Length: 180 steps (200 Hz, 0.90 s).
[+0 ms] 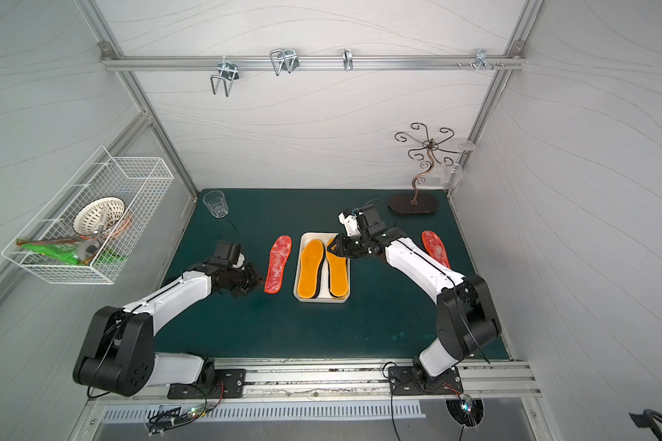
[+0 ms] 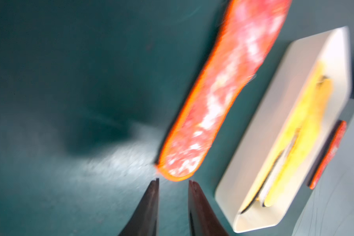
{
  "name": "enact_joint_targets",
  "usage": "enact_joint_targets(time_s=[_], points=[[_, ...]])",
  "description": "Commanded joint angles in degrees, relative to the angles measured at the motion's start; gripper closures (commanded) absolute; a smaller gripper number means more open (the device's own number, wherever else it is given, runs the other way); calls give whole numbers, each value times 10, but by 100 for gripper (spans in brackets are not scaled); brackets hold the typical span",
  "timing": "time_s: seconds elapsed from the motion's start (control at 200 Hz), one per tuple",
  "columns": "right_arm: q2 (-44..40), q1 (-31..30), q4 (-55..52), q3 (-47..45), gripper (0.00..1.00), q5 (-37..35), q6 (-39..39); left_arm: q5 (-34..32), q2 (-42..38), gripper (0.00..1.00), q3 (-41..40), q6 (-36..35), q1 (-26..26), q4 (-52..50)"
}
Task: Put the insoles into the storage box
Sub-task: Move the insole to the center of the board, then pick up the insole from the center of the board.
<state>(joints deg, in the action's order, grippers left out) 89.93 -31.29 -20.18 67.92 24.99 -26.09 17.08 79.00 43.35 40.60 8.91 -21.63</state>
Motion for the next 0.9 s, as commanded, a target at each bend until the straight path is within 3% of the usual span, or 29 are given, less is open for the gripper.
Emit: enact_joint_targets(time_s=[0.0, 0.035, 0.165, 0.24, 0.45, 0.75, 0.895], points=[[10, -6, 7, 10, 67, 27, -1, 76, 39, 70, 42, -52, -45, 80], [11, -8, 10, 10, 67, 22, -1, 103, 57, 67, 38, -46, -62, 126], [16, -10, 8, 13, 66, 28, 2, 120, 120, 40, 62, -43, -89, 165], [16, -11, 5, 14, 66, 29, 8, 121, 150, 35, 88, -71, -88, 155], [15, -11, 14, 12, 66, 44, 12, 82, 212, 32, 124, -103, -76, 111], [14, -9, 28, 9, 66, 70, 8, 52, 288, 32, 159, -96, -34, 111], [10, -1, 31, 4, 65, 77, 5, 39, 320, 42, 181, -78, -12, 111]])
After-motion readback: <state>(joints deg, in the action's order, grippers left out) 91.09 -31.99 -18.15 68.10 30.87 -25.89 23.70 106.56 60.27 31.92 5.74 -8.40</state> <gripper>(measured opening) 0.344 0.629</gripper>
